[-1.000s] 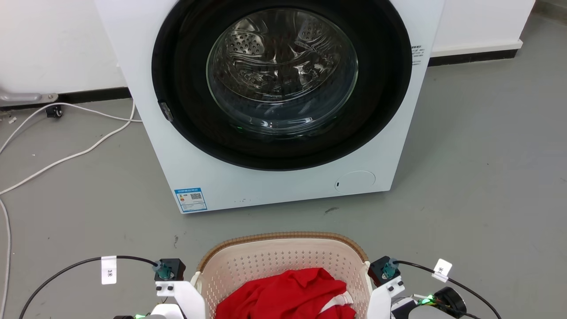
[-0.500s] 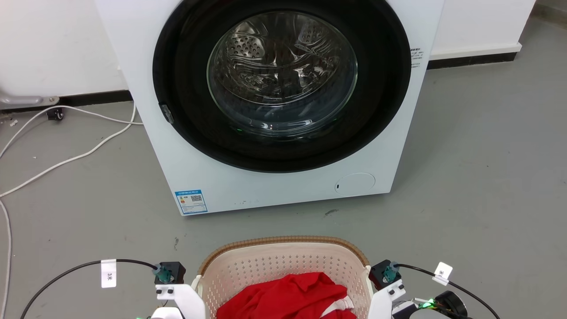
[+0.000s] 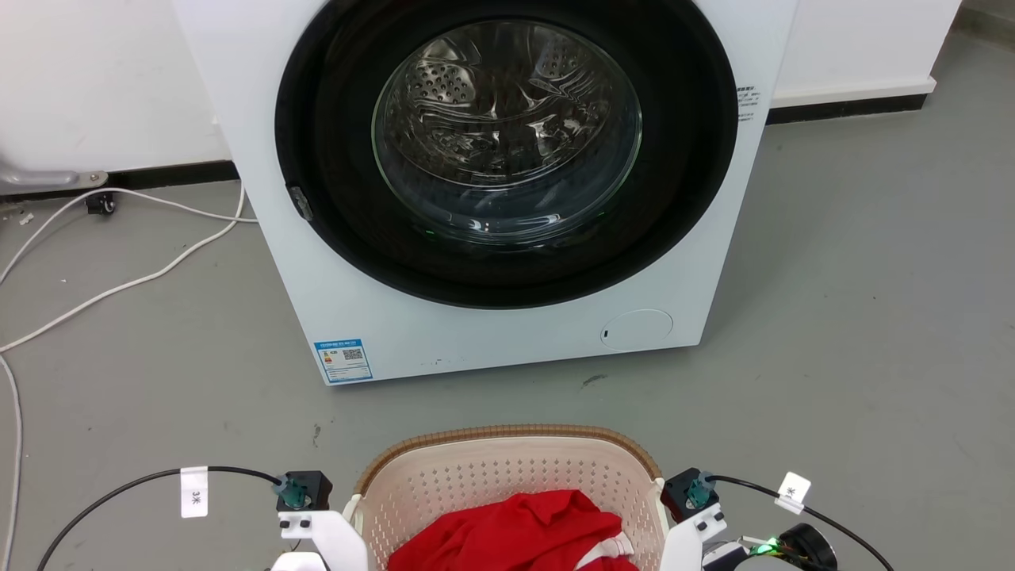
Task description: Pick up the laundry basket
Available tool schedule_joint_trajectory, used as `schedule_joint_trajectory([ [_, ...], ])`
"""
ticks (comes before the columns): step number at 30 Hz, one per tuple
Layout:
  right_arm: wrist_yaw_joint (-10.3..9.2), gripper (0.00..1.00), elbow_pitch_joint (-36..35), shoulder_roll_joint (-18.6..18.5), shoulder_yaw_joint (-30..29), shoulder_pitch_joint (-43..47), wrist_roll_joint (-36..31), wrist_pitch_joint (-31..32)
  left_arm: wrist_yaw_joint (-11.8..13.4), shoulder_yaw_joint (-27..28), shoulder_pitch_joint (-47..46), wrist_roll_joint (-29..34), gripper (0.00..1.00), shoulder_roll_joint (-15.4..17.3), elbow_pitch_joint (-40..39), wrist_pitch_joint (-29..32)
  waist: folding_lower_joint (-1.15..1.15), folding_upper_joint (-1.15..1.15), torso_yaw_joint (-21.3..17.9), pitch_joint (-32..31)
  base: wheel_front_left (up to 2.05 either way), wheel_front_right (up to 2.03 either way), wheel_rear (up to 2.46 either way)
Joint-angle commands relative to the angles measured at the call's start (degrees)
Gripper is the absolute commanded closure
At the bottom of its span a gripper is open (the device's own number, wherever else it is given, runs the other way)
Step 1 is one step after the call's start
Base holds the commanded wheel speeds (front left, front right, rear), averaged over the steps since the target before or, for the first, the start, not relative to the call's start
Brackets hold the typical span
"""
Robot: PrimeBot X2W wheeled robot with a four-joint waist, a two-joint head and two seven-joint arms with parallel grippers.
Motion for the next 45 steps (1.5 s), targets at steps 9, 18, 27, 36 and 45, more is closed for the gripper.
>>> schedule_joint_trajectory([
  [9,0.77,1.0,0.13,0.43,1.51,-0.45,1.02,-0.46,0.02,-1.03,-0.15,-1.16,1.0,0.44,-0.11,-0.82,0.0,-0.01,0.07,0.17,0.0,0.0,0.0],
  [18,0.76,1.0,0.35,0.43,2.55,-0.7,2.08,-0.94,0.02,-1.75,-0.43,-1.98,1.0,0.49,0.02,-1.04,0.0,-0.01,0.22,0.29,0.0,0.0,0.0],
  [27,0.76,1.0,0.45,0.43,3.51,-0.97,3.02,-1.05,0.02,-2.55,-0.63,-2.72,1.0,0.53,0.11,-1.18,0.0,-0.01,0.1,0.53,0.0,0.0,0.0],
  [36,0.76,1.0,0.67,0.43,4.27,-1.24,3.65,-1.26,0.02,-3.26,-0.85,-3.48,1.0,0.64,0.17,-1.18,0.0,-0.01,0.05,0.62,0.0,0.0,0.0],
  [45,0.76,1.0,0.9,0.43,4.88,-1.37,4.22,-1.68,0.02,-3.86,-0.98,-4.15,1.0,0.78,0.24,-1.43,0.0,-0.01,0.01,0.67,0.0,0.0,0.0],
])
